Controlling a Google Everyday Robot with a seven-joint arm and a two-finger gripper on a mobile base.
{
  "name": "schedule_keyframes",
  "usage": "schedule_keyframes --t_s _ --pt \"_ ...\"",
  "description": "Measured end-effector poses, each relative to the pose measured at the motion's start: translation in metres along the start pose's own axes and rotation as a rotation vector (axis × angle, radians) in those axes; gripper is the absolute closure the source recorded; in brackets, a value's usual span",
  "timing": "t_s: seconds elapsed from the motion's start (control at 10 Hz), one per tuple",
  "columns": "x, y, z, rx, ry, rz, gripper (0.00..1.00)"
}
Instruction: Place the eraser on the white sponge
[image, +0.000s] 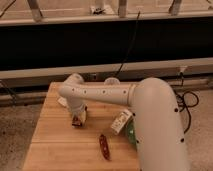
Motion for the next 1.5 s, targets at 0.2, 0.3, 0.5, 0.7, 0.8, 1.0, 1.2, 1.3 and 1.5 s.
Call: schedule_keyframes --t_s 0.2,0.3,0.5,0.7,0.8,1.0,1.2,1.3,1.5 --pt "-0.002 -0.002 -0.003 -0.001 0.004 -0.004 1.0" --pt "0.0 -0.004 -0.004 -0.001 0.006 -0.007 1.0" --pt "0.008 -0.01 -0.024 -0.008 0.014 -0.019 1.0" --pt "0.011 -0.014 -0.033 -0.01 0.016 -0.026 1.0" --pt "0.013 -0.012 -0.035 -0.014 0.018 -0.03 1.0" --pt "0.024 -0.013 -0.042 -0.016 0.023 -0.033 1.0" --pt "0.033 -0.006 -0.051 -0.015 0.029 -0.032 1.0" --pt "0.037 -0.006 -0.052 -0.016 0.032 -0.031 1.0" --pt "0.048 -0.015 -0.053 -0.014 0.038 -0.038 1.0"
